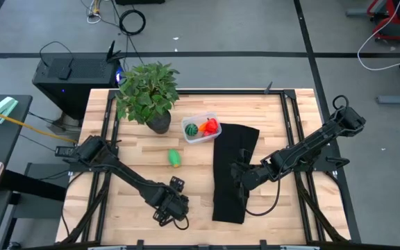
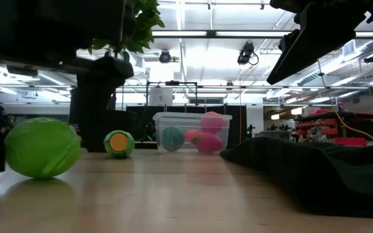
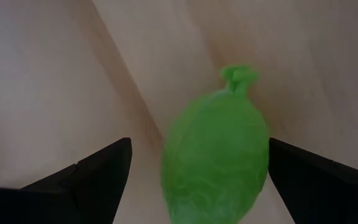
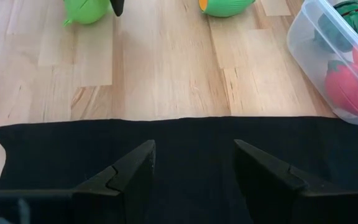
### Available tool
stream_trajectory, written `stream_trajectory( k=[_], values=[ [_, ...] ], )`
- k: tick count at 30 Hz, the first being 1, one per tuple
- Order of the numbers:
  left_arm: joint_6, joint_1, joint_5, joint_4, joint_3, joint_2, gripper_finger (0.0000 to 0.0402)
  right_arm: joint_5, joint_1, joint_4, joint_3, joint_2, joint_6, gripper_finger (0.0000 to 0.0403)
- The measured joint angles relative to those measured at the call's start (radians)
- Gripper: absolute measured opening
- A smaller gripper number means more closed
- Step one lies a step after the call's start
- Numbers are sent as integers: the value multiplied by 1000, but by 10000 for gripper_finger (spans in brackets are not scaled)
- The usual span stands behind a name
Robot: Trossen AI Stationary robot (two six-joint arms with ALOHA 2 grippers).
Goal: Pick and placing Produce into tupperware
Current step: Put the green melon into the transparent bin
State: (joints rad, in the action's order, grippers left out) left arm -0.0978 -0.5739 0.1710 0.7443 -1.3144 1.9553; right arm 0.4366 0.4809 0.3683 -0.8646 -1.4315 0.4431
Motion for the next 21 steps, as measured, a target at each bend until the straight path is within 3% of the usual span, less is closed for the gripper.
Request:
stream_trajectory(
  k=[15, 21],
  values=[
    [-29, 0, -10, -18, 29, 0, 368, 0, 0, 0, 0, 0, 0, 220],
    [-29, 0, -11, -20, 30, 0, 347, 0, 0, 0, 0, 0, 0, 220]
  ],
)
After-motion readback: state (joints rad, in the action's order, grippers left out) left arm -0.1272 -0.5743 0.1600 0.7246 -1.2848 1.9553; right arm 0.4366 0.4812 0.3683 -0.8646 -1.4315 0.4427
